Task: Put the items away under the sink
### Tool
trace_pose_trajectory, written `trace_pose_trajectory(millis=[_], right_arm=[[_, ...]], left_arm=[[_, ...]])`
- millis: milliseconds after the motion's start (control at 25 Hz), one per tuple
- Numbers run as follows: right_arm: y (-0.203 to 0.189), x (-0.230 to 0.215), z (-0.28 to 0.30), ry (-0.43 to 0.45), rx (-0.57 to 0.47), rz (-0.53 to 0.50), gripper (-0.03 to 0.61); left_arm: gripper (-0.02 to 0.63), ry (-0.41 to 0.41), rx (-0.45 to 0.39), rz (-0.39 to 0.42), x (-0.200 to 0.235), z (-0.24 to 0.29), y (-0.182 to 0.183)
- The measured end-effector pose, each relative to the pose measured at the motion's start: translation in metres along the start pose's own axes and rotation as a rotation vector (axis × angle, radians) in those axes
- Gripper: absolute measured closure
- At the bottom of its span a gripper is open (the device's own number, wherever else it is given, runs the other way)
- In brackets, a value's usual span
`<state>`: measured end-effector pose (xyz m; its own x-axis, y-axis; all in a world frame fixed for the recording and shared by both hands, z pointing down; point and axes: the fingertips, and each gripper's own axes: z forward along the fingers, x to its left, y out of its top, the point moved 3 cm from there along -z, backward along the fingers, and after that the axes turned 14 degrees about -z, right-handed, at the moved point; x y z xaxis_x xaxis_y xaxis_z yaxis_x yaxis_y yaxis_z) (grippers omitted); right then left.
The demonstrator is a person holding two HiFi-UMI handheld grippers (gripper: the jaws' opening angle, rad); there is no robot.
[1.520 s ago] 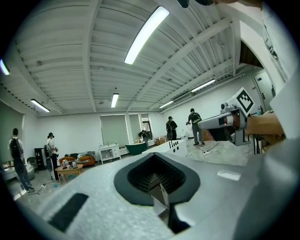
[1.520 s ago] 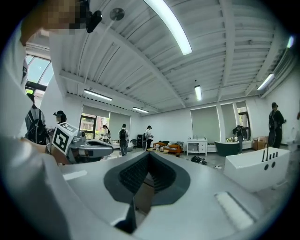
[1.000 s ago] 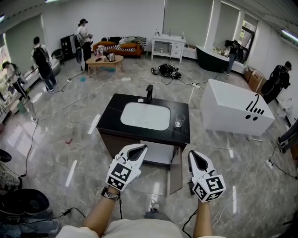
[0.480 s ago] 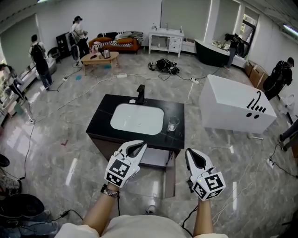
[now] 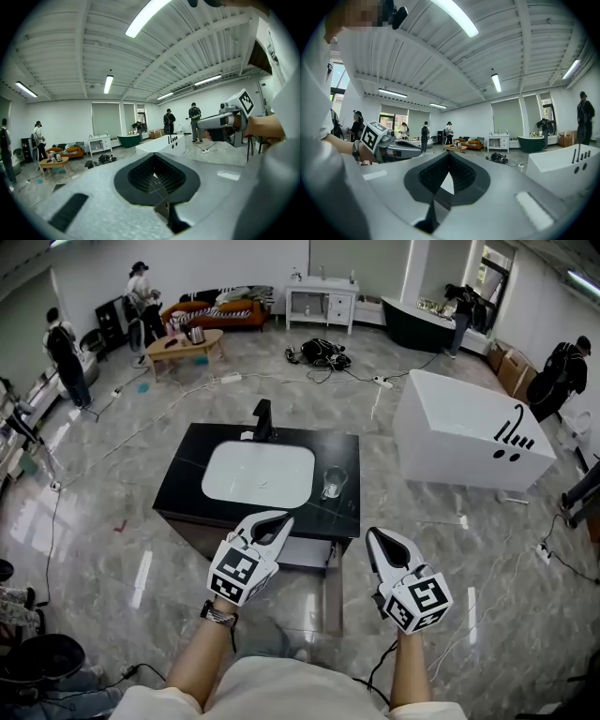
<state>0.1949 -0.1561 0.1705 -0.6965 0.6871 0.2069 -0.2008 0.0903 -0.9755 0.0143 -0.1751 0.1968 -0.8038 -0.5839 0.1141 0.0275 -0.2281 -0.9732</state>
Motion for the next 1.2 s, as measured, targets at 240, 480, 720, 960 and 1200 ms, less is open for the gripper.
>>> trace_pose_trajectory(millis=[240,480,720,960,1200], right_arm=[[-0.025,-0.023,0.030,-0.021,0.036,0.036,0.572],[-0.052,-0.042,0.072,-0.081,0.087,0.065,0.572],[-0.074,-0.063,0.102,-0.139,0.149,0.082,0.572],[-0.097,-0.080,0.111,-0.199,0.205,0.132,0.572],[-0.126,-0.089,0.122,-0.229,0.269,0.163,0.572]], left_arm=[[0.609,-0.079,0.093,-0.028,0.027,0.051,-0.020],[0.571,-0.224,0.140,-0.049,0.053,0.104,-0.048],[0.551,-0.287,0.194,-0.092,0.087,0.157,-0.077],[0.522,-0.324,0.298,-0.090,0.118,0.208,-0.113],[0.497,-0.371,0.401,-0.129,0.140,0.246,-0.155]])
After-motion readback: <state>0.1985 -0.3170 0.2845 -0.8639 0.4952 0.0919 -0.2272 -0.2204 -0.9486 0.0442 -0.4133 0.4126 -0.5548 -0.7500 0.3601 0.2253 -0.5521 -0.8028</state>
